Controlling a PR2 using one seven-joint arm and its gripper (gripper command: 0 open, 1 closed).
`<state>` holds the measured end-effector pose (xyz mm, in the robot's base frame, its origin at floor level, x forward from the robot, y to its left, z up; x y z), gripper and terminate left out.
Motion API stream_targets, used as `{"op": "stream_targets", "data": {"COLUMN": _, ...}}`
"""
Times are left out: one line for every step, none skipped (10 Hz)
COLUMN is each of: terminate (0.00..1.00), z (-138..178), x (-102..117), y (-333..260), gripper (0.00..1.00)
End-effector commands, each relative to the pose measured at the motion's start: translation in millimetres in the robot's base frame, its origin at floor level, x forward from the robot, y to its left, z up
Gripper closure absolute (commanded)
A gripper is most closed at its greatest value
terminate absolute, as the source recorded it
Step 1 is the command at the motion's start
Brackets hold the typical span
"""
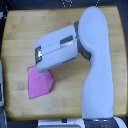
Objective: Folding a cloth
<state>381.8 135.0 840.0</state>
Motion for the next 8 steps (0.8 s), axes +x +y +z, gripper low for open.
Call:
{"op": "stream_targets", "data": {"terminate": 0.0, "z": -4, "x": -18, "y": 72, "gripper": 1.0}}
{"op": "stream_targets", "data": {"terminate": 0.0, "z": -10, "x": -36, "y": 104, "gripper": 1.0}}
{"op": "stream_targets", "data": {"terminate": 0.0, "z": -9, "x": -42, "y": 114, "gripper": 1.0}}
{"op": "stream_targets", "data": {"terminate": 0.0, "z": -11, "x": -54, "y": 136, "gripper": 1.0}}
{"op": "stream_targets", "data": {"terminate": 0.0, "z": -13, "x": -54, "y": 138, "gripper": 1.0}}
{"op": "stream_targets", "data": {"terminate": 0.0, "z": -24, "x": -56, "y": 152, "gripper": 1.0}}
{"op": "stream_targets", "data": {"terminate": 0.0, "z": -30, "x": -56, "y": 156, "gripper": 1.0}}
{"op": "stream_targets", "data": {"terminate": 0.0, "z": -45, "x": -56, "y": 159, "gripper": 1.0}}
